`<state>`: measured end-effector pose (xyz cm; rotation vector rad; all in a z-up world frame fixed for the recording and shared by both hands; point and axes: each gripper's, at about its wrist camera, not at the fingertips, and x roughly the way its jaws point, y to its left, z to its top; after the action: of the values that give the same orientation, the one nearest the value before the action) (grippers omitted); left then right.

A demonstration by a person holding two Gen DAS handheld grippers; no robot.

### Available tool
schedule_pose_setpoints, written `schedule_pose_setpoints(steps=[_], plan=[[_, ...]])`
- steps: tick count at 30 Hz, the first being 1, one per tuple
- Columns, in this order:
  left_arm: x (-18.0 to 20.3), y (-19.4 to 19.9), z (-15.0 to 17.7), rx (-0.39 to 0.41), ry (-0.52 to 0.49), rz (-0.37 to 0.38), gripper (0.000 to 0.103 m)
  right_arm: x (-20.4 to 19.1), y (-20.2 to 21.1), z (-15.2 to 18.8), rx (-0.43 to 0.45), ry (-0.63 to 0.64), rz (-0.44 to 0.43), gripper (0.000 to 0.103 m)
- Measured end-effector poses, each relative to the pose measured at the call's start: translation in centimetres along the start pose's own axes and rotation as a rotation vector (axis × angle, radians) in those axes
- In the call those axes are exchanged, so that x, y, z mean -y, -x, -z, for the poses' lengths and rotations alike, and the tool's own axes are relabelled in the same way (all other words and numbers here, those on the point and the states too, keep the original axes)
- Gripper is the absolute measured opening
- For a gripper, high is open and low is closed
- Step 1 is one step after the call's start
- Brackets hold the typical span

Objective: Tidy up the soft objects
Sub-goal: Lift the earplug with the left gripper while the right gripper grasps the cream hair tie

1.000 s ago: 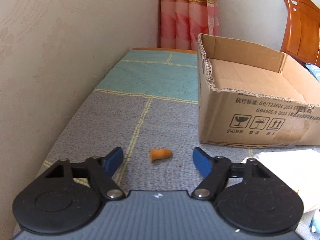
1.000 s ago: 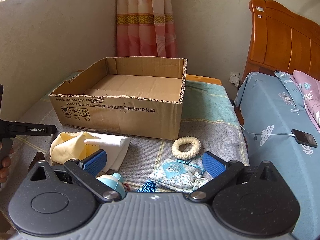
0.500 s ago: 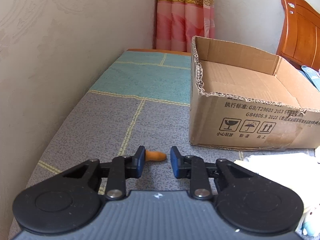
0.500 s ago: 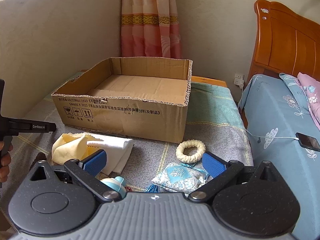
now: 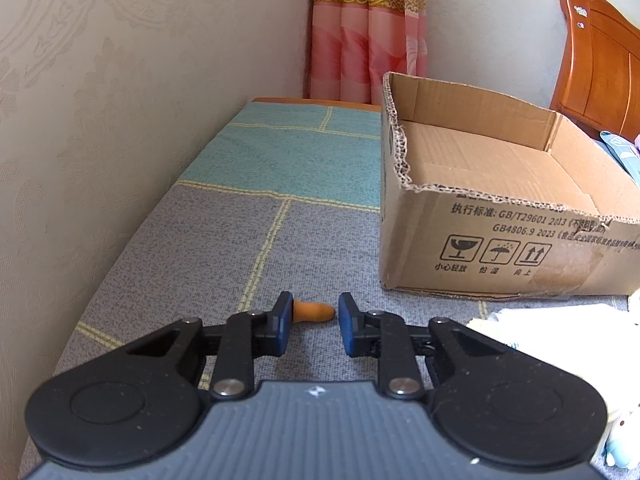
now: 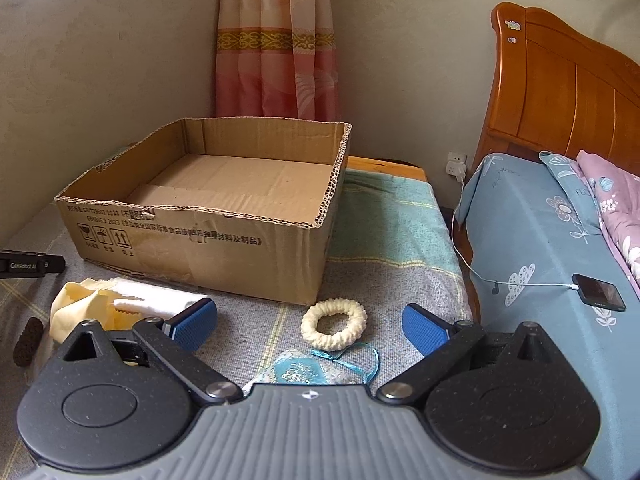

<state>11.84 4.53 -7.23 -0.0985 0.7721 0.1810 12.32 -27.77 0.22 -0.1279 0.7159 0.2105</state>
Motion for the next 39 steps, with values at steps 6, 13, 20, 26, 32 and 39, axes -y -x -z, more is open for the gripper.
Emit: schedule_pose_setpoints(steps=[6, 13, 20, 26, 32, 39], plan=[[0.0, 0.0, 0.0, 0.000, 0.002, -0.002, 0.023, 0.9, -2.8, -0.1, -0.051, 0.011, 0.012, 0.083], [0.1, 0.0, 0.0, -0.002, 0.004, -0.006, 0.023, 1.4, -5.5, 0.0, -0.101, -0.007, 0.004, 0.073], [0.1, 0.0, -0.1, -0.006, -0.002, -0.005, 0.021, 1.5, -6.0, 0.0, -0.105, 0.007, 0.033, 0.051], [0.0, 0.4, -0.1, -0.012, -0.027, 0.007, 0.021, 1.7, -5.3, 0.1, -0.112, -0.001, 0.047, 0.045], [-0.4, 1.7, -0.5, -0.002, -0.055, 0.038, 0.020, 1.6, -3.6, -0.1, -0.102, 0.003, 0.060, 0.044], [-0.7, 4.3, -1.1, 0.022, -0.101, 0.089, 0.020, 1.4, -0.7, -0.8, -0.058, -0.003, 0.053, 0.044]])
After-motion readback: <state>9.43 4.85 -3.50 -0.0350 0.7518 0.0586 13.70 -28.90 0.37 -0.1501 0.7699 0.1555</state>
